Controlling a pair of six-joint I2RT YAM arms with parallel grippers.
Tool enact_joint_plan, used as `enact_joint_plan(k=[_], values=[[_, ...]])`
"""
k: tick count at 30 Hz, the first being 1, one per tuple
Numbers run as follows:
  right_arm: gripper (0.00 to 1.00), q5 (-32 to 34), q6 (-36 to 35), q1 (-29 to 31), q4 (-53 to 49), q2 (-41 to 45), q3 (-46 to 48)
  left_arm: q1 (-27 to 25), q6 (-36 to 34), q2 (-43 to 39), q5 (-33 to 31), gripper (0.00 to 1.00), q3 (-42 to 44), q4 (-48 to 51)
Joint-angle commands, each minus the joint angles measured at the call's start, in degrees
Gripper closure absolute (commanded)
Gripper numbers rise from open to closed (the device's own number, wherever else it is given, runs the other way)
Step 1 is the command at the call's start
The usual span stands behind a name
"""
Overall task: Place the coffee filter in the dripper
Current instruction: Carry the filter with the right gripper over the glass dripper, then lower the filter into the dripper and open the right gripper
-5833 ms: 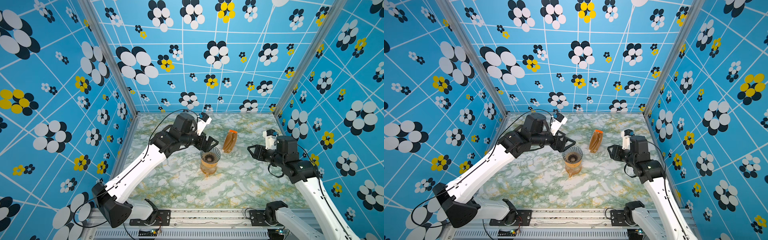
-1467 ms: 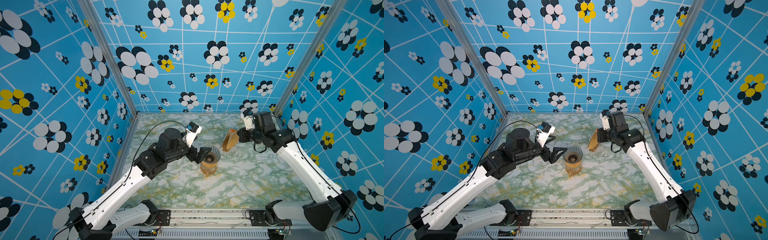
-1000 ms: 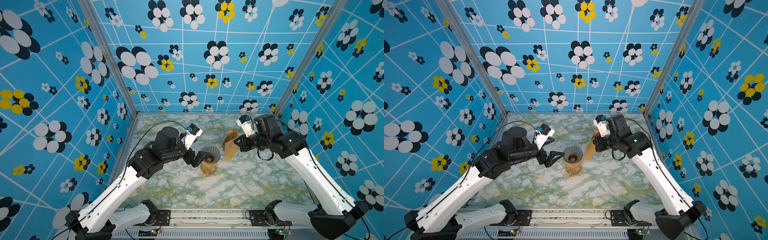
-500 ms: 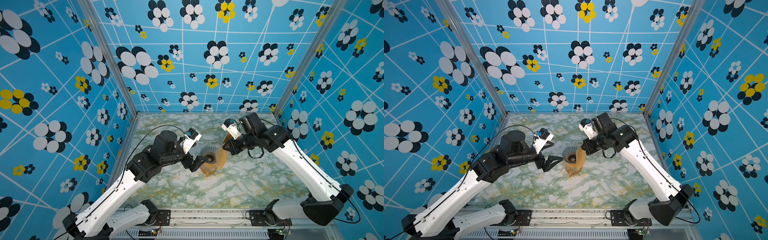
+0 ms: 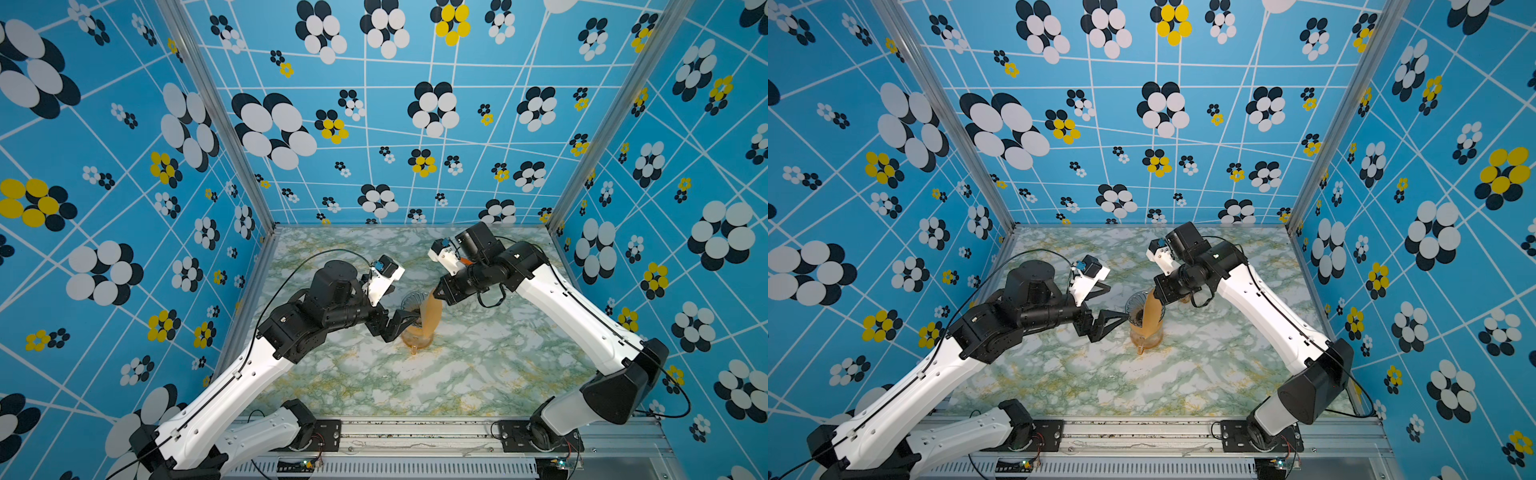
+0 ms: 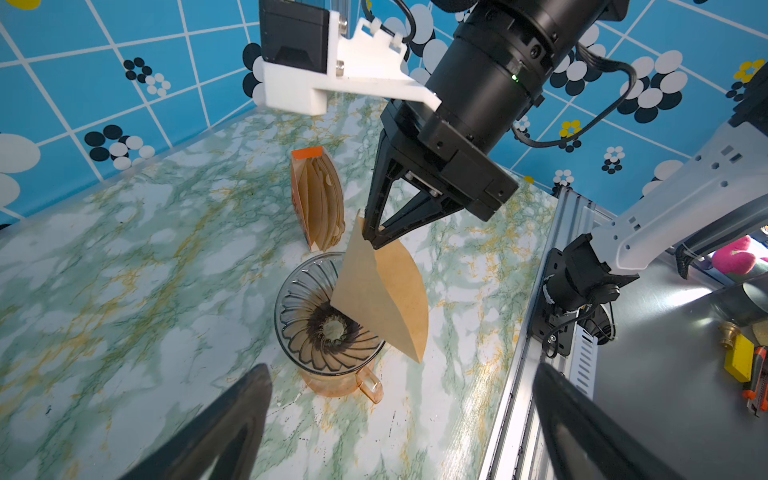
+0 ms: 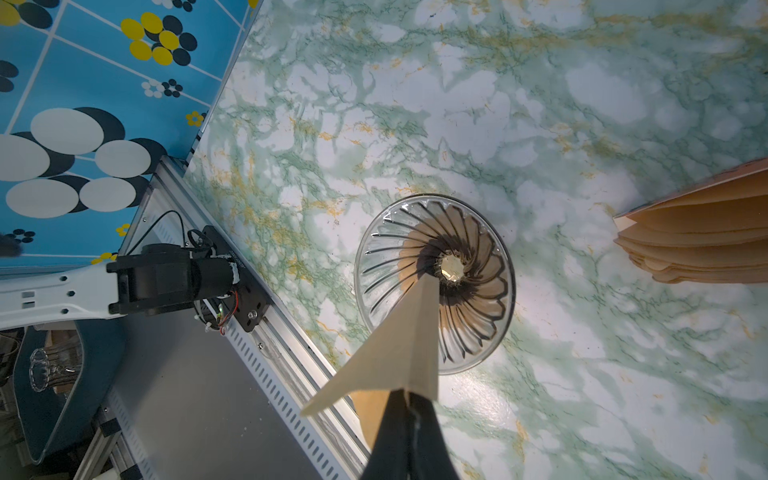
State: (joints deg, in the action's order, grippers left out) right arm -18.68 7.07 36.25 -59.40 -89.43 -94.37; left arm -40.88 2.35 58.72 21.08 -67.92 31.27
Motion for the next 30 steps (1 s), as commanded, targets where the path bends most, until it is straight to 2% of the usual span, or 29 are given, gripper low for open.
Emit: enact_joint_plan(k=[1, 3, 10, 15, 17, 20, 22, 25, 27, 30], values=[[0.93, -0.29, 0.32, 0.31, 0.13, -0.96, -2.05, 0.51, 0.63, 0.25, 1.24, 0.01, 0.38, -1.21], [0.88, 0.45, 0.23, 0.31, 0.02, -1.52, -2.22, 0.63, 0.68, 0.34, 1.08, 0.01, 0.49, -1.21], [0.82, 2.81, 0.85, 0.31, -0.24, -2.51, -2.39, 0.98, 1.16, 1.0, 0.5, 0.01, 0.32, -1.12], [0.74, 4.12, 0.93, 0.31, -0.13, -2.51, -2.4, 1.07, 1.51, 1.55, -0.17, 0.01, 0.24, -1.03], [0.64, 4.77, 1.11, 0.31, -0.06, -2.38, -2.48, 1.15, 1.7, 1.88, -0.24, 0.01, 0.26, -1.16], [0.58, 5.3, 1.75, 0.31, 0.68, -1.6, -2.14, 1.16, 2.07, 2.53, -0.95, 0.01, 0.38, -1.21], [0.5, 5.62, 2.69, 0.31, 1.83, -0.75, -1.51, 1.33, 2.56, 2.97, -1.71, 0.01, 0.34, -1.28], [0.34, 4.41, 3.25, 0.31, 2.86, 0.45, -0.52, 1.95, 3.92, 4.0, -2.91, 0.01, 0.16, -1.38], [0.16, 4.04, 3.44, 0.31, 3.25, 1.86, 0.16, 2.6, 4.93, 4.52, -3.47, 0.01, 0.16, -1.85], [0.01, 5.36, 4.26, 0.31, 5.53, 5.43, 2.16, 3.26, 6.68, 5.8, -5.85, 0.01, -0.94, -1.07]])
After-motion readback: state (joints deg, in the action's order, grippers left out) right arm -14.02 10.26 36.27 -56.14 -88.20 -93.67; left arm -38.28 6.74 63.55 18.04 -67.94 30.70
